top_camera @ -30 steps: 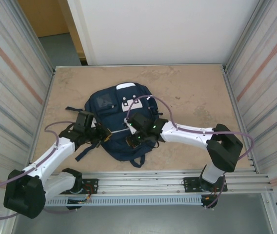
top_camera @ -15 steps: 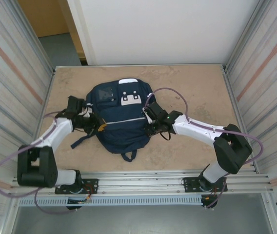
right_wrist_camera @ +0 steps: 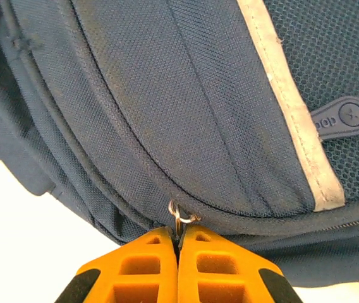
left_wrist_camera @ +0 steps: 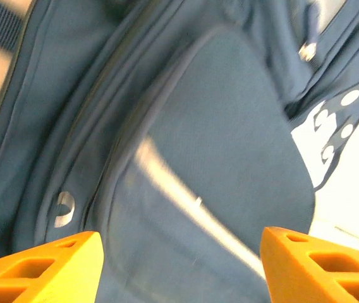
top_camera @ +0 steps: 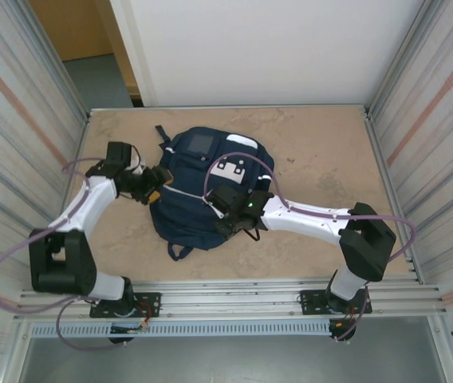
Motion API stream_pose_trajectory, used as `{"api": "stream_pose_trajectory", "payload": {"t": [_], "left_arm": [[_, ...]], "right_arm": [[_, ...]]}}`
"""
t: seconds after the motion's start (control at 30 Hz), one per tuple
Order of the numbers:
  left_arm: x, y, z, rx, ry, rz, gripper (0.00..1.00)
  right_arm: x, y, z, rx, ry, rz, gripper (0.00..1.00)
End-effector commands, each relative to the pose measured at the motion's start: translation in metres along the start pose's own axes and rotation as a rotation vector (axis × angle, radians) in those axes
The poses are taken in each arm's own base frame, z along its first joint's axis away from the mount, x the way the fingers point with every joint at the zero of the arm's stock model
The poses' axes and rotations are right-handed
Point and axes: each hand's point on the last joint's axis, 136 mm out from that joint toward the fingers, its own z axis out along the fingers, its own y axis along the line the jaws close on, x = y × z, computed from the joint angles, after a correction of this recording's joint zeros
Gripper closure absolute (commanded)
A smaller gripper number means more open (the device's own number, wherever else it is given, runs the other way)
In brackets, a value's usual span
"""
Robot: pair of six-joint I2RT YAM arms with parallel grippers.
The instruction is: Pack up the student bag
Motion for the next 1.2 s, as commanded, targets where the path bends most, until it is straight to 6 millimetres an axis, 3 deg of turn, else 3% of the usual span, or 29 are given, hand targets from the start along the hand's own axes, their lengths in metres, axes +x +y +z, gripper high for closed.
{"api": "stream_pose_trajectory", "payload": {"t": [0.0, 0.1, 0.23, 0.37, 0.47, 0.57, 0.6, 0.7, 0.8, 1.03, 1.17], "left_arm": [[0.038, 0.027, 0.001, -0.083, 0.012, -0.068, 0.33], [0.058, 0.015, 0.012, 0.014, 0.039, -0.127, 0.35], [0.070, -0.009, 0.022, 0.050, -0.009, -0.131, 0.36], [0.077, -0.012, 0.037, 0.021, -0.009, -0.126, 0.38], [0.078, -0.005, 0.045, 0.010, -0.006, -0.150, 0.56], [0.076, 0.000, 0.041, -0.013, -0.033, -0.136, 0.92], [0.073, 0.001, 0.037, -0.025, -0.050, -0.119, 1.00], [0.064, -0.001, 0.025, -0.040, -0.051, -0.063, 1.00], [0.061, -0.004, 0.018, -0.026, 0.018, -0.022, 1.00], [0.081, 0.014, 0.029, -0.023, 0.116, 0.026, 1.00], [0.086, 0.014, 0.033, -0.018, 0.166, 0.062, 1.00]], "right_arm": [[-0.012, 0.020, -0.007, -0.091, -0.026, 0.006, 1.00], [-0.014, 0.038, -0.009, -0.156, -0.040, 0.003, 1.00], [-0.018, 0.062, -0.011, -0.206, -0.064, -0.020, 1.00], [-0.020, 0.073, -0.008, -0.241, -0.073, 0.005, 1.00], [-0.017, 0.075, -0.005, -0.229, -0.071, 0.012, 1.00], [-0.009, 0.069, -0.003, -0.203, -0.058, 0.022, 1.00], [-0.005, 0.063, -0.003, -0.178, -0.047, 0.018, 1.00], [0.013, 0.039, -0.004, -0.114, 0.006, 0.003, 1.00], [0.028, 0.000, -0.002, -0.066, 0.031, 0.070, 1.00], [0.038, -0.081, -0.005, 0.055, 0.029, 0.217, 1.00], [0.033, -0.098, -0.012, 0.044, -0.007, 0.285, 0.84]]}}
